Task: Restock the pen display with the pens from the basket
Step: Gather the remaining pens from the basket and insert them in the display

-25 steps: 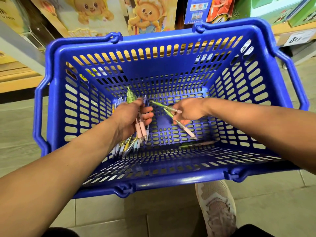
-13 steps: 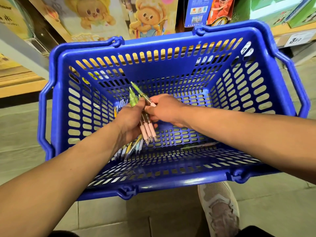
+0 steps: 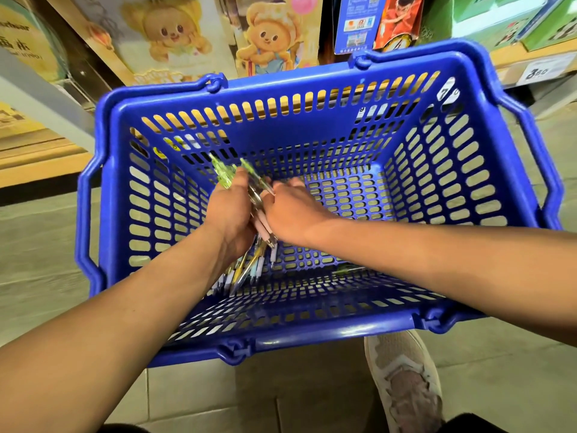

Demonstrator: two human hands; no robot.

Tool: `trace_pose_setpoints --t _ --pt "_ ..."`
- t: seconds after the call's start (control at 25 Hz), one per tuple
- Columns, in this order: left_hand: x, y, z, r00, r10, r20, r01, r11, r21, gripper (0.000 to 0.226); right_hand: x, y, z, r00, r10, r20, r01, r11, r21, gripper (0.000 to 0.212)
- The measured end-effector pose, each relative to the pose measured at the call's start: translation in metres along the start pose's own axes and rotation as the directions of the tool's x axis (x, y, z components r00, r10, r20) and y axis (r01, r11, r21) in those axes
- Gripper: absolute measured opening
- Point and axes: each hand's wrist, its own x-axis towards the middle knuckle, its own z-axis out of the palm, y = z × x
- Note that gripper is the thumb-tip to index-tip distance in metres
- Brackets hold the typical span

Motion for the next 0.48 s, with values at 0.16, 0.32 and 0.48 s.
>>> trace_pose_setpoints --t 0.16,0.32,0.48 --pt "0.000 0.002 0.000 0.998 -0.040 0.041 0.044 0.994 -0.103 0.053 0.001 0.004 0.000 0.986 -0.035 0.162 0.051 0.994 -0.096 0.057" --pt "0.001 0.000 0.000 0.997 -0.054 0.049 0.053 0.999 0.005 0.056 0.013 0.020 -0.013 0.948 -0.069 0.311 0.131 0.974 -0.183 0.066" --pt "0.000 0.003 0.000 0.991 -0.081 0.103 0.079 0.997 0.027 0.033 0.020 0.041 -0.043 0.916 -0.097 0.390 0.002 0.972 0.235 0.053"
